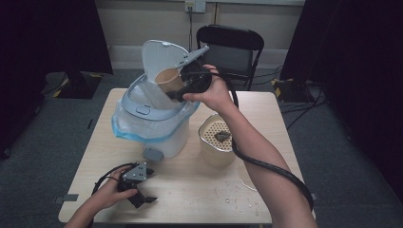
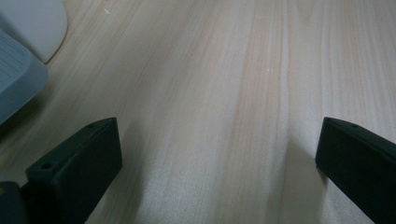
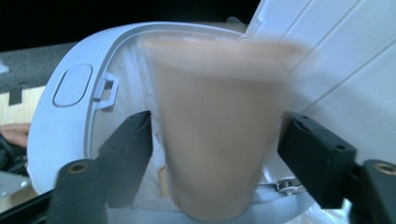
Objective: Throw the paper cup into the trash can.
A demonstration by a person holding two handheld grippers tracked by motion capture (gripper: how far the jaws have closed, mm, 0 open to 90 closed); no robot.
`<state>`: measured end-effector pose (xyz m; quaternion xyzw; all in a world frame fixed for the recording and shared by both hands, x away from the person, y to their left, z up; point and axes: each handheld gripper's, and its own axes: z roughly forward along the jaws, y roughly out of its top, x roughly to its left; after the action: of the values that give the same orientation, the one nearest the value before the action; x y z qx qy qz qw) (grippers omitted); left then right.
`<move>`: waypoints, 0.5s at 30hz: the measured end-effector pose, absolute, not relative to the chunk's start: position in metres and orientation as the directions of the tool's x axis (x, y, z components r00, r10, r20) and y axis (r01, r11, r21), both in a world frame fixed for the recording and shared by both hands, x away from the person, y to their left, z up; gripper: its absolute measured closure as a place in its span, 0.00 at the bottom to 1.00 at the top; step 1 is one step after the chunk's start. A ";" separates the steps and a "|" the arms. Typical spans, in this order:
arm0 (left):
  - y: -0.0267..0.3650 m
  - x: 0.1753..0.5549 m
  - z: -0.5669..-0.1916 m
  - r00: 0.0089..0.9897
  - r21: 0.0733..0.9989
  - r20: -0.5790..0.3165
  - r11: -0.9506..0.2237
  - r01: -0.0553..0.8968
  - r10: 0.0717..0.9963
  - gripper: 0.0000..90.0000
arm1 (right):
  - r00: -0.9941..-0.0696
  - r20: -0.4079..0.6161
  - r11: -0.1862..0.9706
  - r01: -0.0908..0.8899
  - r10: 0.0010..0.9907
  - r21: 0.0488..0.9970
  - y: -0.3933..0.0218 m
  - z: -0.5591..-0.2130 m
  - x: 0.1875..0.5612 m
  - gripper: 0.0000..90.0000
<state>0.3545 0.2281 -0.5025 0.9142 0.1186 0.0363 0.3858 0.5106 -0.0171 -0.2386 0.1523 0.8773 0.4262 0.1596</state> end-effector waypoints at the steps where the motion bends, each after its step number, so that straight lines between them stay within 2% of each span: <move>1: 0.228 0.355 -0.503 0.970 0.715 -0.026 -0.674 0.188 0.242 0.00 | -0.902 -0.145 0.584 0.134 0.406 0.800 -0.017 -0.239 0.511 0.25; 15: 0.228 0.355 -0.503 0.971 0.716 -0.026 -0.673 0.185 0.239 0.00 | -0.907 -0.130 0.591 0.147 0.401 0.793 -0.031 -0.236 0.506 0.25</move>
<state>0.3549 0.2282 -0.5027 0.9140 0.1159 0.0349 0.3873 0.5056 -0.0313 -0.2365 0.1559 0.8792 0.4248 0.1492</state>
